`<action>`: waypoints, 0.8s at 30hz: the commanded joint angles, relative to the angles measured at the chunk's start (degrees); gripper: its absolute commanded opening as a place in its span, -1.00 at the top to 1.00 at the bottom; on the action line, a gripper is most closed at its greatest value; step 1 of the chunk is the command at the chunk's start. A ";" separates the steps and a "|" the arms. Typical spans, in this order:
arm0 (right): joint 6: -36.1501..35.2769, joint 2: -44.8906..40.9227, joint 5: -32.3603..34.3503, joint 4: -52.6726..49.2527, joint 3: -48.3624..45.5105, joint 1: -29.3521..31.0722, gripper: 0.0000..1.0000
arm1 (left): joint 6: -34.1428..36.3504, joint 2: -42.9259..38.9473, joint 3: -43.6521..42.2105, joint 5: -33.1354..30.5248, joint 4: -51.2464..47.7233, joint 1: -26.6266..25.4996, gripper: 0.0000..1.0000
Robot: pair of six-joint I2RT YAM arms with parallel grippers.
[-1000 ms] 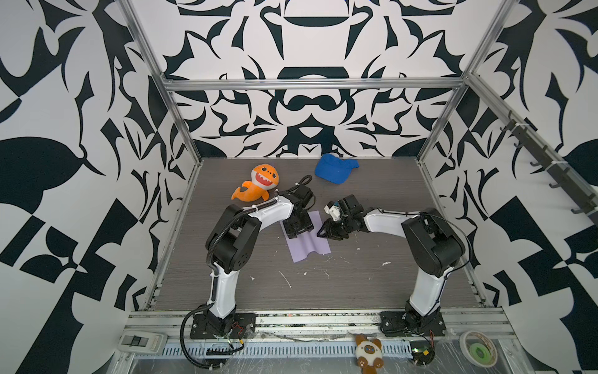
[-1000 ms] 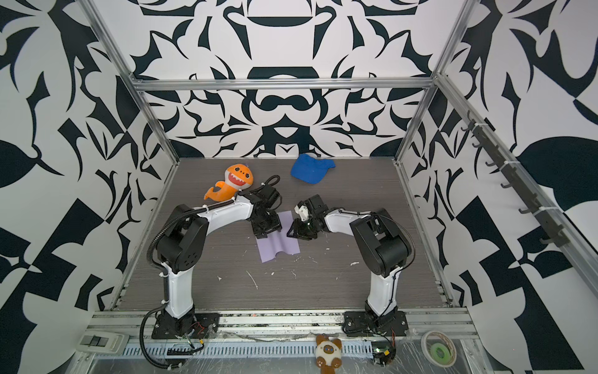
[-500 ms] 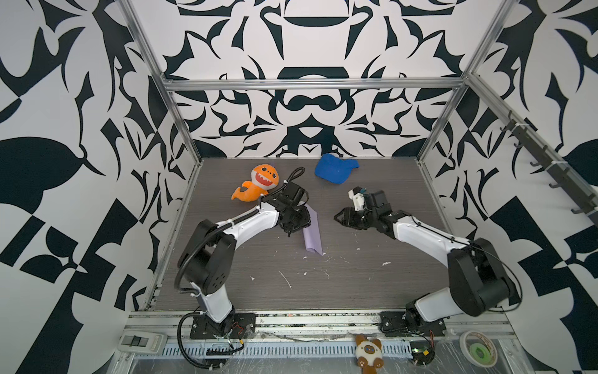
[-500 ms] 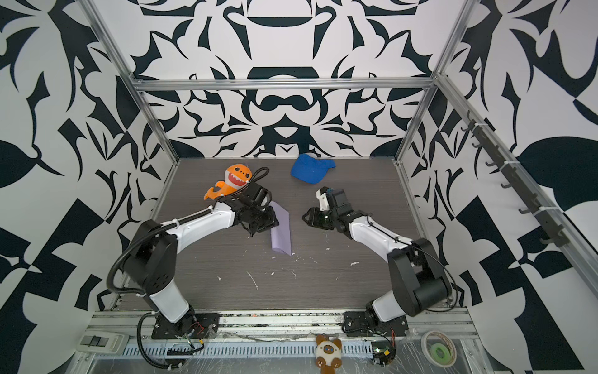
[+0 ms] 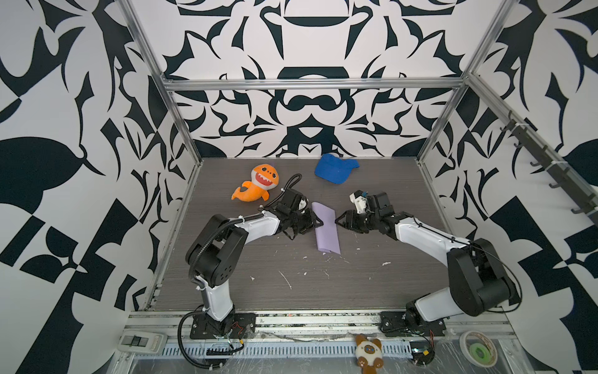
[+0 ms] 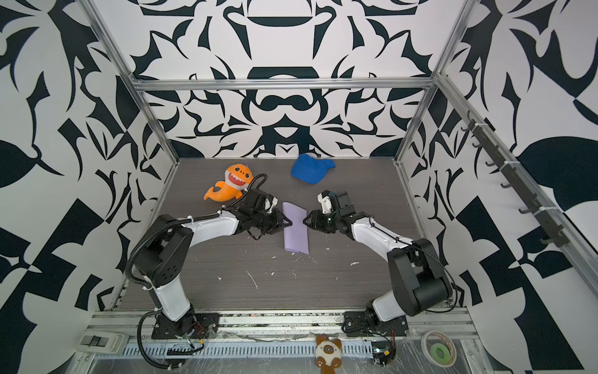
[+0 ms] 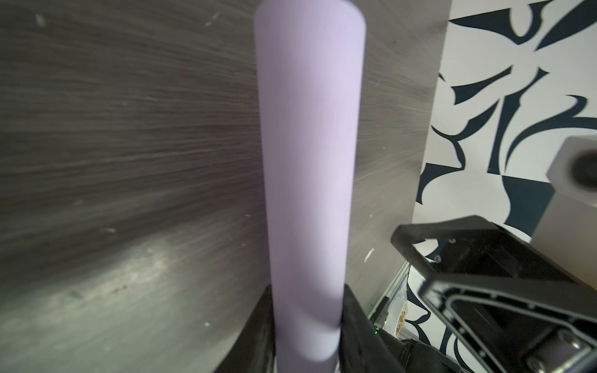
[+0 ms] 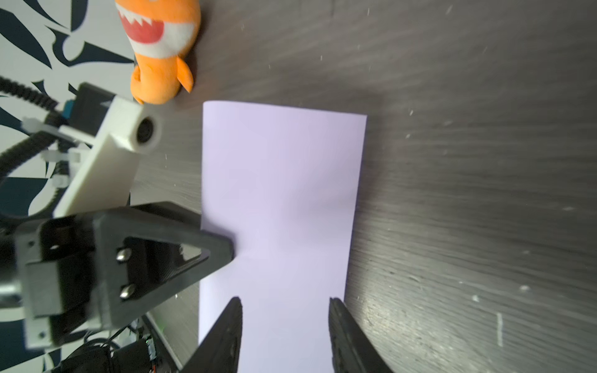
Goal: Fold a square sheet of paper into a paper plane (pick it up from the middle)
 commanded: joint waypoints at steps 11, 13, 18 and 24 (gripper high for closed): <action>0.74 11.87 -4.75 1.64 5.31 5.37 0.25 | 0.82 2.20 -4.99 -0.28 2.27 2.68 0.29; 1.01 13.50 -4.05 1.56 5.92 5.78 0.29 | 1.45 2.15 -4.82 -0.74 1.12 2.79 0.28; 1.37 16.14 -3.76 1.35 6.31 5.96 0.32 | 2.72 1.73 -3.72 -1.48 -1.90 2.79 0.21; 1.51 16.99 -3.86 1.46 6.04 6.29 0.33 | 5.75 -1.46 -1.08 -5.06 -11.24 3.01 -0.07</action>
